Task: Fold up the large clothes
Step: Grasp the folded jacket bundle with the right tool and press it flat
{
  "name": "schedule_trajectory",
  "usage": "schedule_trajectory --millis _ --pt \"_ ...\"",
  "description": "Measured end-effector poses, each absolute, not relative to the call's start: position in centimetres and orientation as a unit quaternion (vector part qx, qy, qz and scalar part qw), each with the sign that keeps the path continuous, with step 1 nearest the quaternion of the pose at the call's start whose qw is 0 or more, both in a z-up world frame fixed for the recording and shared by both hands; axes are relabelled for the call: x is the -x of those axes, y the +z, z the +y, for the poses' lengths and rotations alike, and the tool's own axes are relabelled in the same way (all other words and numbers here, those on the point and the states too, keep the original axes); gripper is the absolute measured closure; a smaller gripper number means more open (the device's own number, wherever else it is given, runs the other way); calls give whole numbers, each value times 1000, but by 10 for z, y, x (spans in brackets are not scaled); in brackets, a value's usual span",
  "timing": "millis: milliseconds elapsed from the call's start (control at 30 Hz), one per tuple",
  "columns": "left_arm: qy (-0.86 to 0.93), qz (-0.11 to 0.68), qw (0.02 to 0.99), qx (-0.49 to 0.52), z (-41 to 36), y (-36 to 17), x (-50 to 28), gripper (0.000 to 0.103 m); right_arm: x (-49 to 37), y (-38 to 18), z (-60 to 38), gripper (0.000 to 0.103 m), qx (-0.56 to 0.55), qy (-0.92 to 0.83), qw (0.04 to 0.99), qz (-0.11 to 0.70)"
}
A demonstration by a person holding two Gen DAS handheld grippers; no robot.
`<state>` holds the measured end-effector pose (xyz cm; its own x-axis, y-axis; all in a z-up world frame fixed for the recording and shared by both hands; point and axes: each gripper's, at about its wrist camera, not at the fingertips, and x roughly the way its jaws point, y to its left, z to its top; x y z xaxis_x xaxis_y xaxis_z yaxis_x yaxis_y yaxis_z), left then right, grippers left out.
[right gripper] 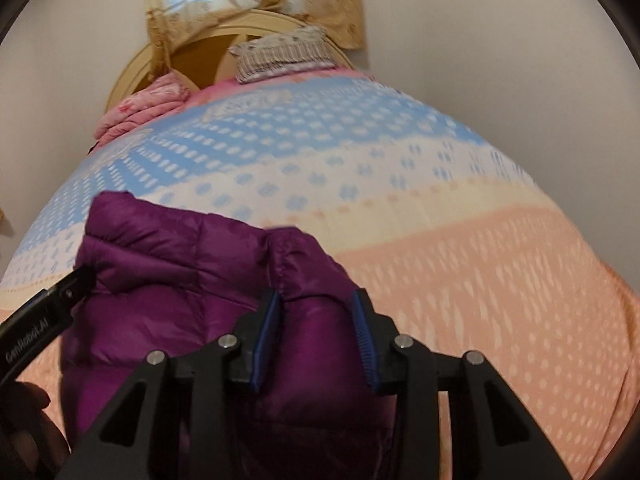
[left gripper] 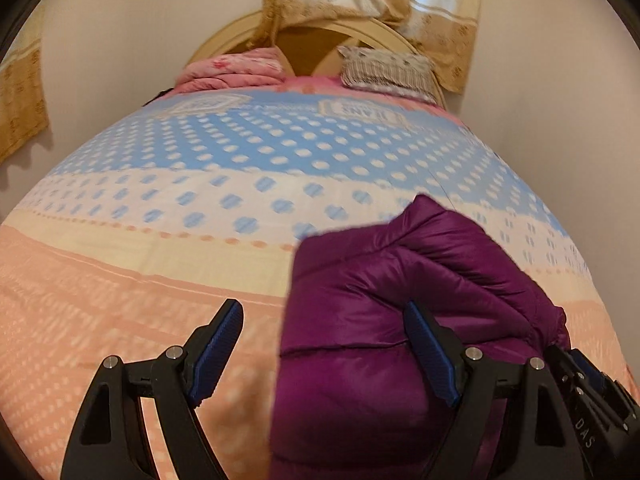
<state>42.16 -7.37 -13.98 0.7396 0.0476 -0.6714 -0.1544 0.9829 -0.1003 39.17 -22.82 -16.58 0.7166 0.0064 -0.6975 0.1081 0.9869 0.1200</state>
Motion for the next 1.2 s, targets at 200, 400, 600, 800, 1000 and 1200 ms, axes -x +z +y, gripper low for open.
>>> schedule_trajectory --millis 200,400,600,800,1000,1200 --pt "55 352 934 35 -98 -156 -427 13 -389 -177 -233 63 -87 -25 923 374" --pt "40 368 926 80 -87 -173 -434 7 -389 -186 -236 63 -92 -24 924 370" --pt "41 381 920 76 -90 -182 -437 5 -393 -193 -238 63 -95 -23 923 373" --pt "46 400 913 65 -94 -189 -444 3 -395 -199 -240 62 -99 -23 919 381" --pt "47 406 911 61 -95 -193 -444 3 -397 -202 -240 62 -101 -23 915 390" --pt "49 409 910 56 -97 -194 -444 3 -399 -204 -239 61 -97 -24 913 395"
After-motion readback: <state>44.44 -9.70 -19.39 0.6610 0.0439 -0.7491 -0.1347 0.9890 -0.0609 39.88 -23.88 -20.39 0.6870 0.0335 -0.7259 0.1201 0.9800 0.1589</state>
